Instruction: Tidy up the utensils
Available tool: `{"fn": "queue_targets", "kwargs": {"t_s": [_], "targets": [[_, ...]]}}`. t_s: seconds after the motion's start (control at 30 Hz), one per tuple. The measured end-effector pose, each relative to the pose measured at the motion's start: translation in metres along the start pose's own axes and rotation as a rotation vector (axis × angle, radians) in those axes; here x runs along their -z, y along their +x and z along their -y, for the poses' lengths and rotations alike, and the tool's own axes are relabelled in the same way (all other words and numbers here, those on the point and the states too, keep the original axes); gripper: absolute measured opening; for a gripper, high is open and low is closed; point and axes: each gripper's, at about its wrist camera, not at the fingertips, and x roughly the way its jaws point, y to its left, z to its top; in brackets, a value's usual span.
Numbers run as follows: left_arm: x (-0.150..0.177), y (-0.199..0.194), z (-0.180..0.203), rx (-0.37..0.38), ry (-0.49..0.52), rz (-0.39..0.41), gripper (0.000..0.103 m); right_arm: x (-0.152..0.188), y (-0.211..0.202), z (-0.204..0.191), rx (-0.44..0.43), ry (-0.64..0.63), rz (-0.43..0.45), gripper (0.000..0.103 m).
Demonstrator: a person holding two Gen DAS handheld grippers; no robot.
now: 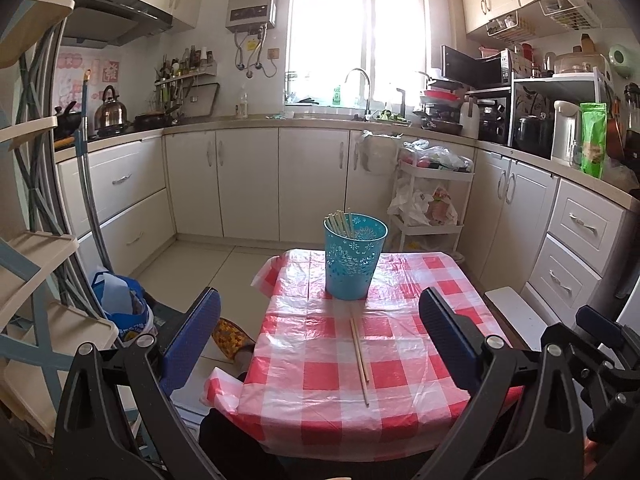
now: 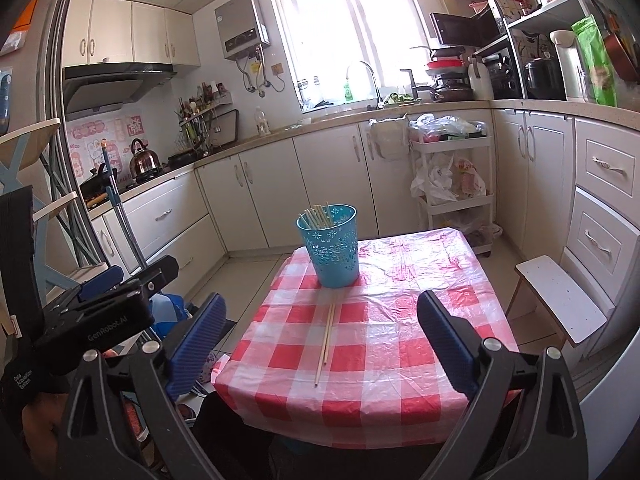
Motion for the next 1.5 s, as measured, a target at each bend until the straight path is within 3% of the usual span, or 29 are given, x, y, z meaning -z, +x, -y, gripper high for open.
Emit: {"fn": "queue_targets", "kwargs": {"t_s": [1.5], "targets": [[0.009,0.020,-0.002,0.020,-0.019,-0.062,0.095,0.002,0.008,0.003,0.010,0.000,-0.018,0.094]]}}
